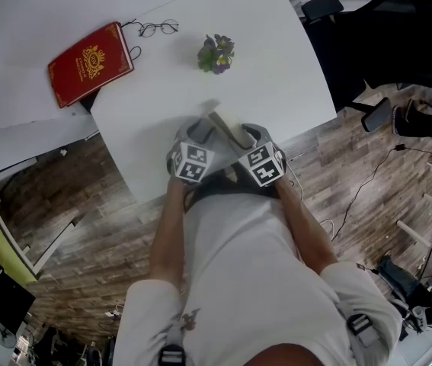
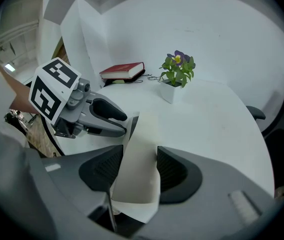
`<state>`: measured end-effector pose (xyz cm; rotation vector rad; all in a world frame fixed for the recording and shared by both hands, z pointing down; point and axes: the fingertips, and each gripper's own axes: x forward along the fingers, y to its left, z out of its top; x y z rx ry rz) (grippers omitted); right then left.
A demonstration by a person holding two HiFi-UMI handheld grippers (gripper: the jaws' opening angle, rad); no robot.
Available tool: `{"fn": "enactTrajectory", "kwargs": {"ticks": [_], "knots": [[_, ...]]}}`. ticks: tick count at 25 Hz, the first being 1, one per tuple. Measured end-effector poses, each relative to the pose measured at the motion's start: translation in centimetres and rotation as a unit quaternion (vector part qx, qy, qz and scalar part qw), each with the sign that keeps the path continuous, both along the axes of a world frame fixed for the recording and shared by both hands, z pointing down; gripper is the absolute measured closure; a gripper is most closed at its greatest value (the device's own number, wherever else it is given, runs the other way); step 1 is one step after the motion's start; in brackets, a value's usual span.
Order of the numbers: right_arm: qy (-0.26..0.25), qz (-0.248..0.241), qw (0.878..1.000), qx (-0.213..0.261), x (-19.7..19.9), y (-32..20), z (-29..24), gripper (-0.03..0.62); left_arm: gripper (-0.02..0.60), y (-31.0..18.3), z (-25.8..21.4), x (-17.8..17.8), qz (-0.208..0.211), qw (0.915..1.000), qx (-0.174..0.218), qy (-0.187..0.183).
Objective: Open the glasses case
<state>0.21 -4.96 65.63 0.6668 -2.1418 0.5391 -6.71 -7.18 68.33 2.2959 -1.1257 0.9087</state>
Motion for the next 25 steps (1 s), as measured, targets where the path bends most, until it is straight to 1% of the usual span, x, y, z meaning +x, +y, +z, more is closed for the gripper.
{"fn": "enactTrajectory", "kwargs": {"ticks": [9, 14, 19, 25], "knots": [[-0.007, 0.006, 1.000, 0.003, 0.25, -0.24, -0.38, 0.404, 0.402, 0.18, 0.04, -0.08, -0.003, 1.0000, -0.006, -0.002], [-0.009, 0.009, 1.000, 0.007, 0.45, -0.46, -0.68, 0.430, 0.403, -0.15, -0.17, 0.03, -0.003, 1.0000, 0.006, 0.003], [-0.011, 0.010, 1.000, 0.007, 0.63, -0.50, -0.69, 0.442, 0.403, 0.08, 0.01, 0.01, -0.004, 1.0000, -0.004, 0.002], [-0.013, 0.015, 1.000, 0.006, 0.95, -0.68, -0.72, 0.461, 0.403, 0.02, 0.06, -0.02, -0.007, 1.0000, -0.003, 0.002]]}}
